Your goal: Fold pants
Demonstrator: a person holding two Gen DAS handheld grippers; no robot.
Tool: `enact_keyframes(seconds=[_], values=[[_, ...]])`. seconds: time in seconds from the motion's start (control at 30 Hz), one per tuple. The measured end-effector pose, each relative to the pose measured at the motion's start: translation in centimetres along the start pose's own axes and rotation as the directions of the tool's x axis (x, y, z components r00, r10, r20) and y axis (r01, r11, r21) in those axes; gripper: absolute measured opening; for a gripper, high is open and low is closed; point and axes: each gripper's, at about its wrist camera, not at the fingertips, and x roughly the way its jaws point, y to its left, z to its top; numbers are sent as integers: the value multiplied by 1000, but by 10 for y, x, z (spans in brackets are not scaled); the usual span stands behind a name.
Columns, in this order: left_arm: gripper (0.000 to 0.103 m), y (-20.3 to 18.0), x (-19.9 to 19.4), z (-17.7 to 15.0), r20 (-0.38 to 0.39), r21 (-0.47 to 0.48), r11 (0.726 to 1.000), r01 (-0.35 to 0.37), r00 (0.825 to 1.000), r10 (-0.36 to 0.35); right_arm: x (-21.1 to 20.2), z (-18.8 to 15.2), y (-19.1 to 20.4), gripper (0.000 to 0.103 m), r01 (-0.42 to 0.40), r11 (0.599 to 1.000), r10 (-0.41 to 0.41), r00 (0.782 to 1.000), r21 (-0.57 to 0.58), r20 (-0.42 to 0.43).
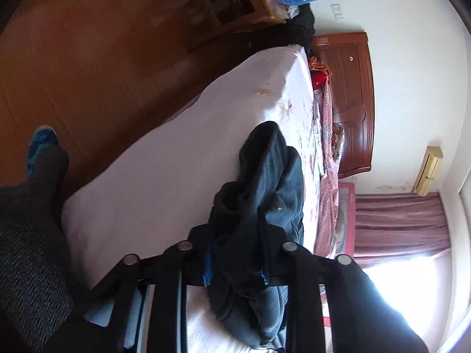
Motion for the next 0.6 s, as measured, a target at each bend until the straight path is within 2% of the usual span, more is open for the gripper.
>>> enact_keyframes(seconds=[0.07,0.17,0.3,0.47,0.6], values=[[20,-18,-6,-3,32,65,997,-49,998,47,0,-1,-2,59,-5,1000,5,1000,8,-3],[19,-47,-16,-7,72,108,992,-70,995,63,-1,-3,-7,59,-14,999,14,1000,35,4],[19,-93,-27,-16,110,239,966,-102,991,78,-5,-13,-18,59,-35,995,34,999,99,7],[19,-173,-30,-45,110,450,890,-66,994,18,-20,-32,-37,59,-75,972,63,996,224,57],[19,-233,-21,-82,39,591,807,22,998,-56,-33,-42,-71,59,-118,913,63,986,391,152]])
